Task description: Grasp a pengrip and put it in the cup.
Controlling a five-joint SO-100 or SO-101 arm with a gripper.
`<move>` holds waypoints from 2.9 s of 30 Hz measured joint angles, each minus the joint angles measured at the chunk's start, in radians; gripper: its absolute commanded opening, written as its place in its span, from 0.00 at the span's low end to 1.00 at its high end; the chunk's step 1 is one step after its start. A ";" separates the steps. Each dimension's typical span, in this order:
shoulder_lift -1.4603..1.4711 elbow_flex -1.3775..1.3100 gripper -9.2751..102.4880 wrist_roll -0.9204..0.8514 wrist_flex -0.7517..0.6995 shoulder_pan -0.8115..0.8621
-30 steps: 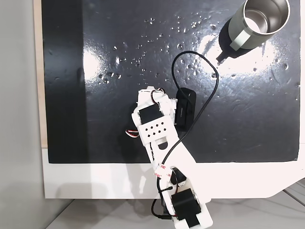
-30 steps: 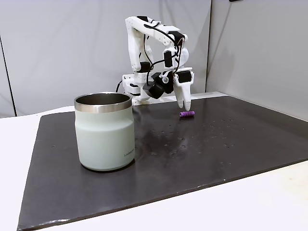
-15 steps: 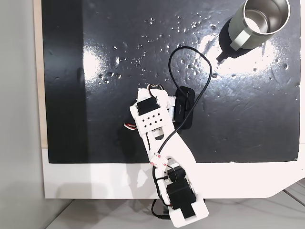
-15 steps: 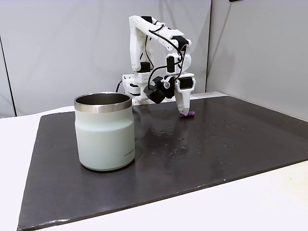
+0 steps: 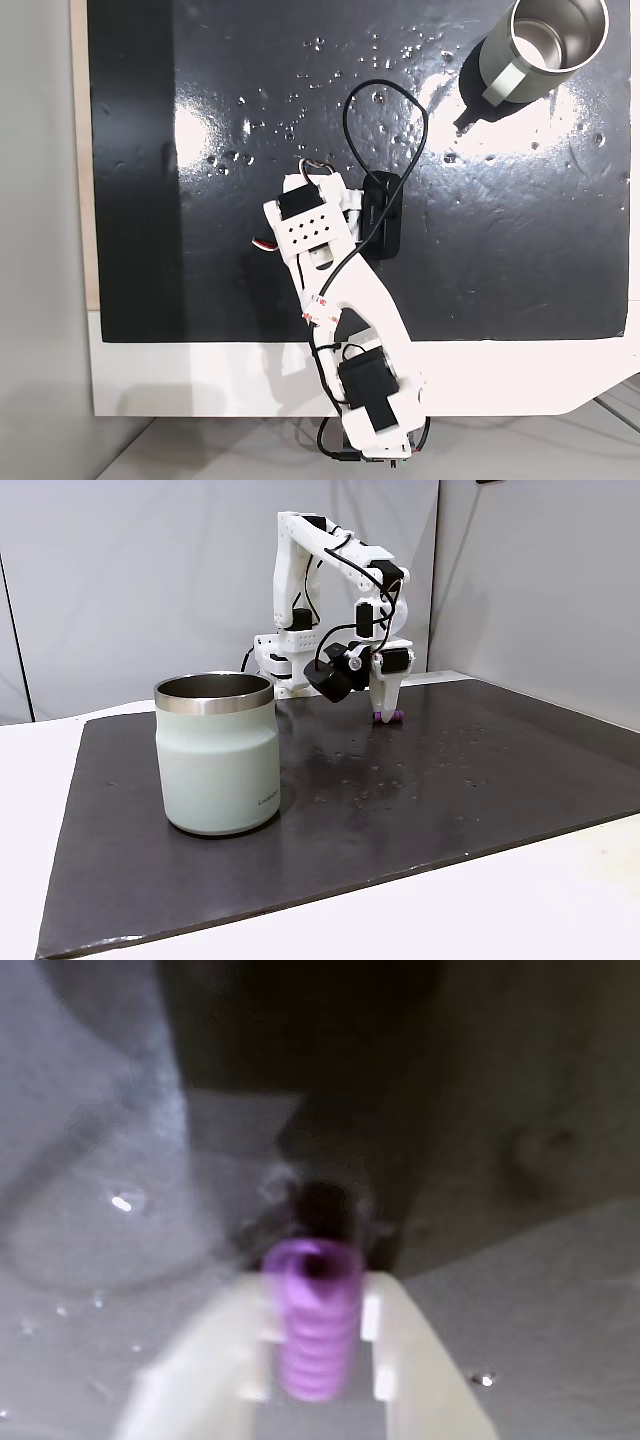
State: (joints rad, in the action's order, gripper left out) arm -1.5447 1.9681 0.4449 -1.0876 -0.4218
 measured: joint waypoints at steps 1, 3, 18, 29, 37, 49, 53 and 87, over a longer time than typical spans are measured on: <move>0.008 -0.005 0.08 -0.006 -0.003 0.000; 0.012 -0.005 0.08 -0.018 -0.005 0.000; -0.344 -0.026 0.08 -0.258 -0.187 0.114; -0.426 -0.425 0.08 -0.643 -0.423 0.528; -0.218 -0.699 0.08 -1.069 -0.445 0.776; 0.492 -1.752 0.08 -1.131 -0.672 0.882; 0.627 -2.014 0.08 -1.138 -0.684 0.890; 0.968 -2.183 0.13 -1.167 -0.232 0.842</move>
State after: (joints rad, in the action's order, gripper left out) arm -0.5768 -0.2148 -0.7225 -1.3192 0.4203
